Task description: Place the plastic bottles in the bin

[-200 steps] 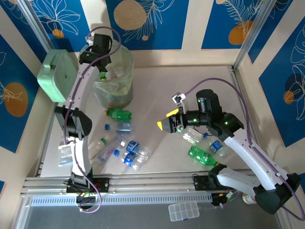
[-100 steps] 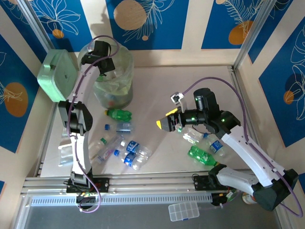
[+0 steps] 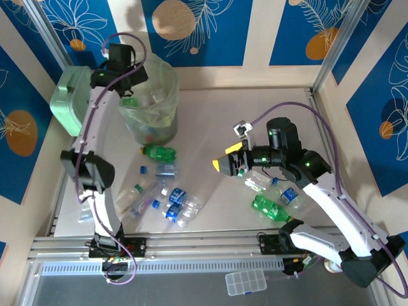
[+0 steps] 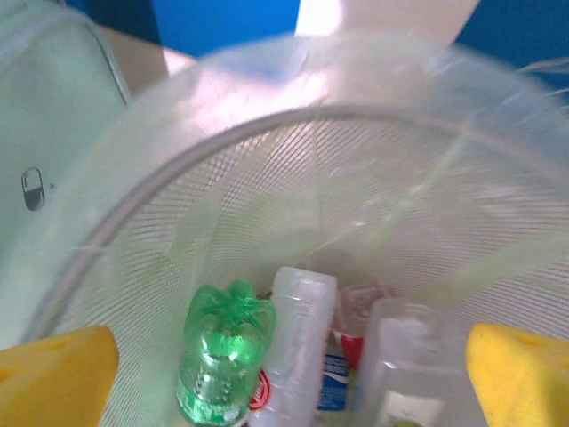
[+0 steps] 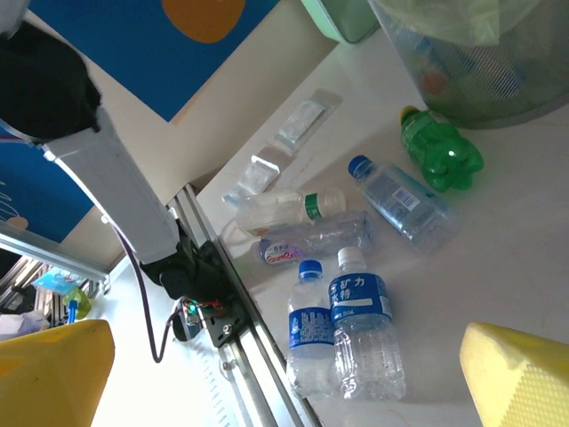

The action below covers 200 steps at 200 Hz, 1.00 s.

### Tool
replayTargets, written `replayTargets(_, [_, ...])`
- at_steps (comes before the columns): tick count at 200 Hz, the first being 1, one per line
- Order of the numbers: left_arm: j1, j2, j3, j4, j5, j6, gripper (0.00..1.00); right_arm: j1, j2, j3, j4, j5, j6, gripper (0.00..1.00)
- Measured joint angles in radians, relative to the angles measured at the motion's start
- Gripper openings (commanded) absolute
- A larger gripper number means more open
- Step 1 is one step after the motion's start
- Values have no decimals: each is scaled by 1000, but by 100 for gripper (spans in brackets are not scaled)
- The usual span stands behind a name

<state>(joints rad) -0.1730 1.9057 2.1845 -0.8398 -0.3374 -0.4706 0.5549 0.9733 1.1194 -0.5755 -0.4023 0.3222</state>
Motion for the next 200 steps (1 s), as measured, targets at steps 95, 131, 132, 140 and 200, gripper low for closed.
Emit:
replayTargets(95, [-415,-624,-581,295,173,43,99,-26,42,2,-261,514,291,92])
replayTargets(131, [-472,-669,-735,278,189,55,99,-31,44,-74,-382,672,457,98])
replayTargets(132, [-473,-672,-744,277,189,55,99,-31,44,-76,-385,675,461,98])
replayTargets(140, [-473,-688,-785,275,189,55,99,-38,46,-98,-418,700,492,98])
replayTargets(200, [-473,-799,-973,280,198,77,99,-114,117,-133,-504,727,634,96])
